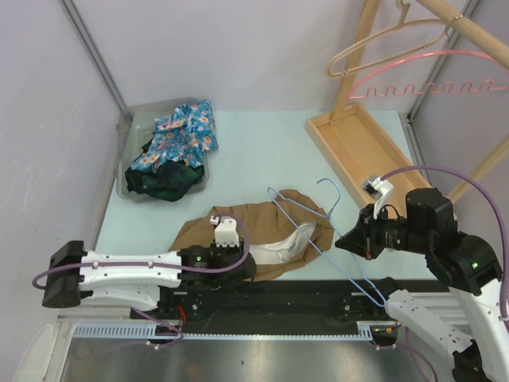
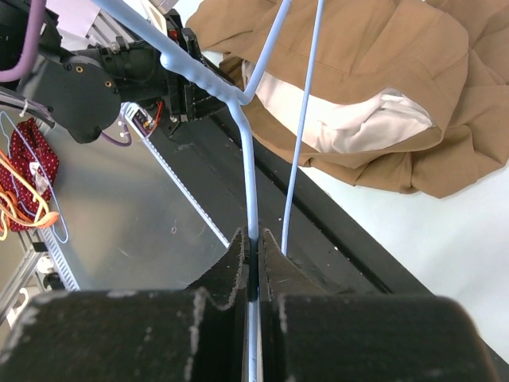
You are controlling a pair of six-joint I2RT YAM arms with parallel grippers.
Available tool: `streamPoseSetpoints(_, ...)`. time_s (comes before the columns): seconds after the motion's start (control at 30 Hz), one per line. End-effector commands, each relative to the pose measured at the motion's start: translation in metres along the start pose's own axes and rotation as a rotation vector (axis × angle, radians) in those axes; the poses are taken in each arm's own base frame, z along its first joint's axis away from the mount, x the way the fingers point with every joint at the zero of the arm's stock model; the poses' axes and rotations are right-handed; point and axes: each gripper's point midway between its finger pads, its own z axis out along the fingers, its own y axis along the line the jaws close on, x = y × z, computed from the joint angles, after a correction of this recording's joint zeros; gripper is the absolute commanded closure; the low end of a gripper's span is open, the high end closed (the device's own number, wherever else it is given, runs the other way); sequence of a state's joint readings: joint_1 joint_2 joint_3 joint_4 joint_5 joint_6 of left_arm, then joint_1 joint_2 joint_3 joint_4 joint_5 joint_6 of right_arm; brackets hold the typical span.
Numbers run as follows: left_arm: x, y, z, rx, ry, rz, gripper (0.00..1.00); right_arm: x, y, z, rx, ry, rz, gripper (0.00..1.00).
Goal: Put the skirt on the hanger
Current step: Place skirt on hanger
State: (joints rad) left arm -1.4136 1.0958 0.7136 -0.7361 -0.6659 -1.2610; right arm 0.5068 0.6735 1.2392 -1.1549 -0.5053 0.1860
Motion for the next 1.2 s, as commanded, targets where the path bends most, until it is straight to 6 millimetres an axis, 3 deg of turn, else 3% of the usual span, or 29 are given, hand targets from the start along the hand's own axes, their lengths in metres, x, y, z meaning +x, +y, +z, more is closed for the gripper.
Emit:
streamPoseSetpoints(0.0, -0.012, -0.007, 0.003, 0.023, -0.075, -0.078, 0.6, -0.007, 0.002, 0.003, -0.012, -0.015, -0.021, 1.0)
streamPoseSetpoints(0.17, -0.02, -0.013, 0.006, 0.061, -0.128, -0.088, 0.63, -0.009, 0.0, 0.003, 0.0, -0.023, -0.006, 1.0)
streamPoseSetpoints(0.33, -0.015, -0.015, 0.013, 0.061, -0.126, -0.057, 0.65, -0.009, 0.0, 0.003, 0.002, -0.023, -0.001, 1.0)
streamPoseSetpoints(0.7, -0.001, 0.008, 0.022, -0.074, -0.087, -0.046, 0.74, -0.009, 0.001, 0.002, 0.001, -0.033, 0.003, 1.0)
streamPoseSetpoints(0.87, -0.007, 0.012, 0.021, -0.068, -0.117, -0.074, 0.73, -0.008, 0.001, 0.0, 0.003, -0.035, -0.002, 1.0)
streamPoseSetpoints(0.97, -0.012, 0.008, 0.022, -0.05, -0.124, -0.077, 0.82, -0.007, 0.002, -0.001, 0.001, -0.034, -0.003, 1.0)
streamPoseSetpoints(1.03, -0.014, 0.007, 0.023, -0.045, -0.119, -0.084, 0.99, -0.005, 0.002, -0.002, 0.001, -0.03, -0.004, 1.0)
streamPoseSetpoints(1.17, -0.025, 0.004, 0.017, -0.018, -0.125, -0.093, 1.0, -0.006, 0.004, -0.004, -0.008, -0.045, -0.012, 1.0)
